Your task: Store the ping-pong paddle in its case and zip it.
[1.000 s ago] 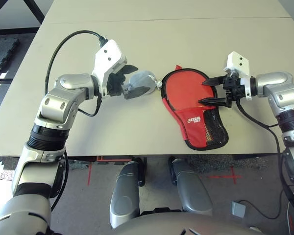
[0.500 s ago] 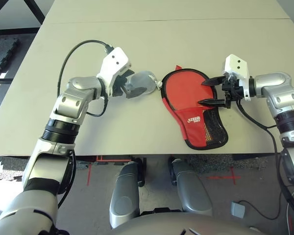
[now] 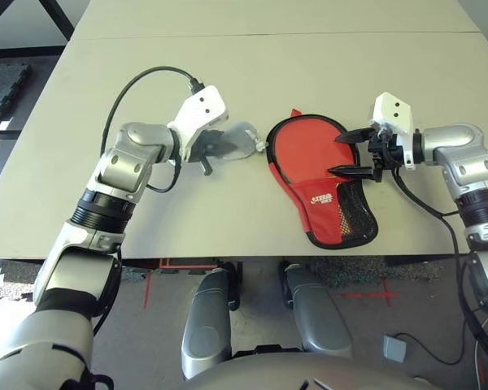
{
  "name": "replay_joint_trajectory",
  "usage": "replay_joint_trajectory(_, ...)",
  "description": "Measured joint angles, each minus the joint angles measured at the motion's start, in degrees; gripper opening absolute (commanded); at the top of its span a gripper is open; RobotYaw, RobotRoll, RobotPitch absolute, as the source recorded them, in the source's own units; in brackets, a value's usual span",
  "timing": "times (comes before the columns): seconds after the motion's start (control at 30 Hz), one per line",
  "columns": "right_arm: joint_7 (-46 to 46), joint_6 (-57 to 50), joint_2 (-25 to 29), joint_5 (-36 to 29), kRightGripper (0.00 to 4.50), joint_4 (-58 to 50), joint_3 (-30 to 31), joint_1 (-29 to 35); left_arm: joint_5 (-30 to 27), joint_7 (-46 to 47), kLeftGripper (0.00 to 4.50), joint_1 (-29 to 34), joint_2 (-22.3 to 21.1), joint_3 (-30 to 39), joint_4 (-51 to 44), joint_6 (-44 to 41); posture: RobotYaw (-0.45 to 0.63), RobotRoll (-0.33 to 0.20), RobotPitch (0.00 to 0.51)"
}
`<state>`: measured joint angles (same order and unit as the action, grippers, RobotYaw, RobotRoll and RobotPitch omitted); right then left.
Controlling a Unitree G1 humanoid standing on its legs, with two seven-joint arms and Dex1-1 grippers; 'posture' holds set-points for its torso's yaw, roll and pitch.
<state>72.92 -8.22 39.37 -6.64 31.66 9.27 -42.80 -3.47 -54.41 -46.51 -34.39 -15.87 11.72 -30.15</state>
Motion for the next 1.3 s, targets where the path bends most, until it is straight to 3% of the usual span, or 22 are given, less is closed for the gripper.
replay_joint_trajectory(0.17, -0.5, 0.0, -0.1, 0.0, 4.50, -0.3, -0.3, 0.6, 3.1, 1.6, 0.17, -5.8, 0.6, 0.1, 6.2, 4.2, -0.08, 0.000, 0.264)
replay_joint_trajectory(0.7, -2.3, -0.1, -0.1, 0.4, 4.50, -4.2, -0.5, 3.2, 10.2, 11.0, 0.16, -22.0, 13.5, 0.1, 39.1, 23.4, -0.11, 0.000, 0.274)
replay_joint_trajectory(1.0, -3.1, -1.1, 0.2, 0.5, 4.50, -7.1, -0.8, 4.7, 11.9, 16.4, 0.16, -26.7, 18.3, 0.5, 52.2, 30.6, -0.13, 0.000, 0.278)
replay_joint_trajectory(1.3, -3.3, -2.8, 0.5, 0.5, 4.50, -10.3, -1.0, 6.1, 14.2, 23.1, 0.16, -29.6, 20.6, 1.5, 57.8, 33.7, -0.14, 0.000, 0.285)
